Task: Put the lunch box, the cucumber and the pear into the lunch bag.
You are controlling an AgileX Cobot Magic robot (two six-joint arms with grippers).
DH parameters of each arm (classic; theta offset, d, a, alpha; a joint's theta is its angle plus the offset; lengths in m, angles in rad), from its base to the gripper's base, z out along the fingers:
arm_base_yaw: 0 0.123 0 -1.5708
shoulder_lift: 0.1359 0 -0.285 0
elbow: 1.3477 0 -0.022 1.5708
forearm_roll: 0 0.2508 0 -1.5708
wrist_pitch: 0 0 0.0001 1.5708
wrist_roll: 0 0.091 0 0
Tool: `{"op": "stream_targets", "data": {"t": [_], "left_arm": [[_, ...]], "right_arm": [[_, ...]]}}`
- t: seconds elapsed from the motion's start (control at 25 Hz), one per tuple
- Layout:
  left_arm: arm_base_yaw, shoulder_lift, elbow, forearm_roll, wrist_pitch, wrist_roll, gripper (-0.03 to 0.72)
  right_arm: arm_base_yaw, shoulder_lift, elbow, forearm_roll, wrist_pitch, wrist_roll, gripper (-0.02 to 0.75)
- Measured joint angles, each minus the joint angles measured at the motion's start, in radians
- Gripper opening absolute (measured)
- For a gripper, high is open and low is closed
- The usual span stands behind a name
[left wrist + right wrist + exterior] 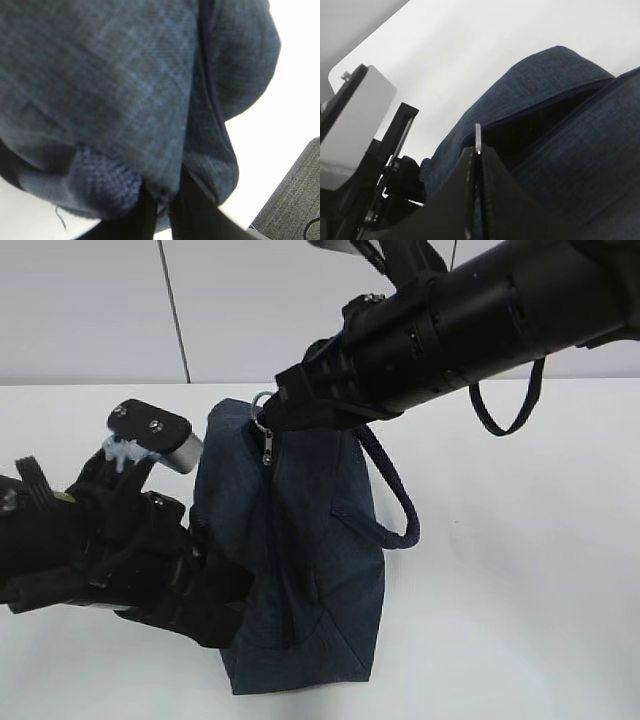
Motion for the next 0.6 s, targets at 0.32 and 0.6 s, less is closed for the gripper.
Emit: {"op": "stream_targets", "data": {"t": [0.32,0.6], "left_arm": [[0.001,0.007,-0.001,-0.003,-0.005,0.000,0.003],[0.004,0.007,-0.002,-0.002,-0.003,-0.001,0.003]], "right_arm": [[-0.012,0.104,-0.111,0.024,0.039,-0.057,0.000],[-0.038,0.146,-0.194,0.015,0.118,-0.058,0.000]]}}
